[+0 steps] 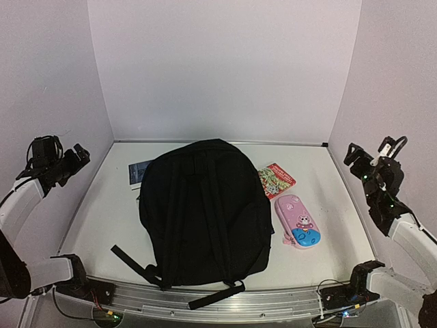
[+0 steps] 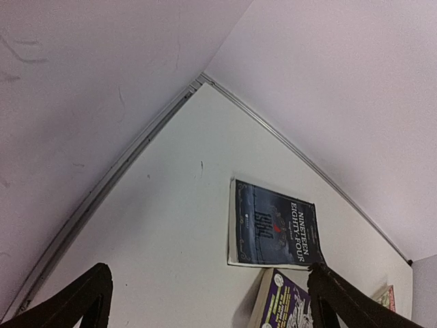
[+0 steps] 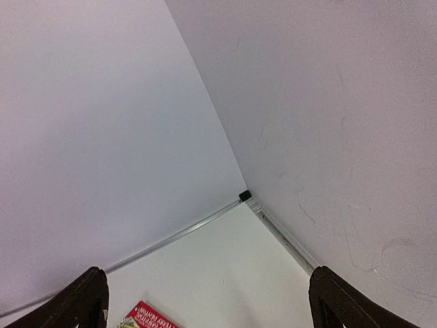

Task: Pack the student bag
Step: Move the student bag to the center of the board.

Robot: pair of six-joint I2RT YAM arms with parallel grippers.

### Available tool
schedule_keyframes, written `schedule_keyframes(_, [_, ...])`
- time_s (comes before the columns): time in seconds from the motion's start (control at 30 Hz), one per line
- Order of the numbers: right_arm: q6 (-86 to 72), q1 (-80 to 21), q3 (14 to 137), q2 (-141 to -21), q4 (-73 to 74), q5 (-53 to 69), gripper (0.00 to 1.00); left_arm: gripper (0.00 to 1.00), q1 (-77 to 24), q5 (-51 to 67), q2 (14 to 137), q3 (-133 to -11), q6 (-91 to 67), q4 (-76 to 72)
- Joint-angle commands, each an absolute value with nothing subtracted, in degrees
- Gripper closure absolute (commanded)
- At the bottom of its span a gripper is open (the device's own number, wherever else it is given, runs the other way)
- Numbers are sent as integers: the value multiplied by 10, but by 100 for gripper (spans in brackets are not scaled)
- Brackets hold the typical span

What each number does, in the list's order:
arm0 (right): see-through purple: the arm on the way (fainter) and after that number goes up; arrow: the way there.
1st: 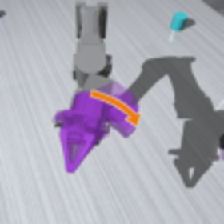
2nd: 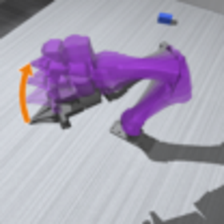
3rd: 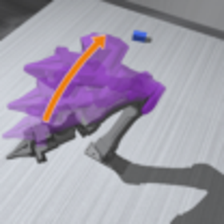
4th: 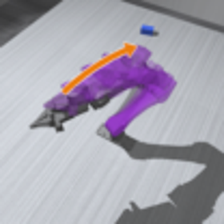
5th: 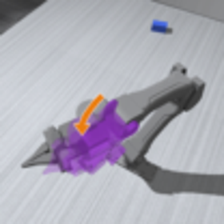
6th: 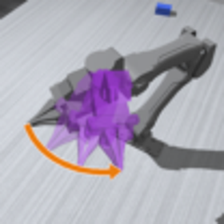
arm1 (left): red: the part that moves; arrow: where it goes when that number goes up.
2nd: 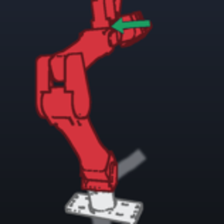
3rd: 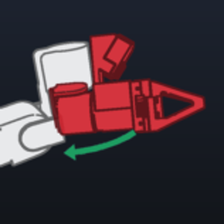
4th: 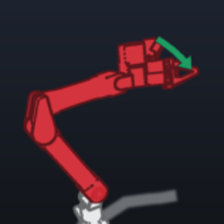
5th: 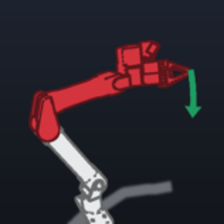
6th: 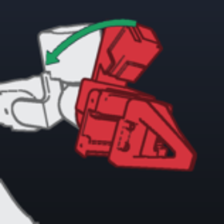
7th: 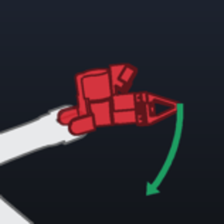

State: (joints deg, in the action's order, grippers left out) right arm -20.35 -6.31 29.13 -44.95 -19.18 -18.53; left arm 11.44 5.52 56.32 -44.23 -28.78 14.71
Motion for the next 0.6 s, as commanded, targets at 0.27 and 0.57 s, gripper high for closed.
schedule_keyframes(0.27, [-185, -192, 438, -618, -66, 20, 2, 0, -127, 75, 591, -436, -297, 154])
schedule_keyframes(0.57, [-200, -340, 443, -674, -93, 126, 2, 0, -239, 239, 548, -404, -314, 60])
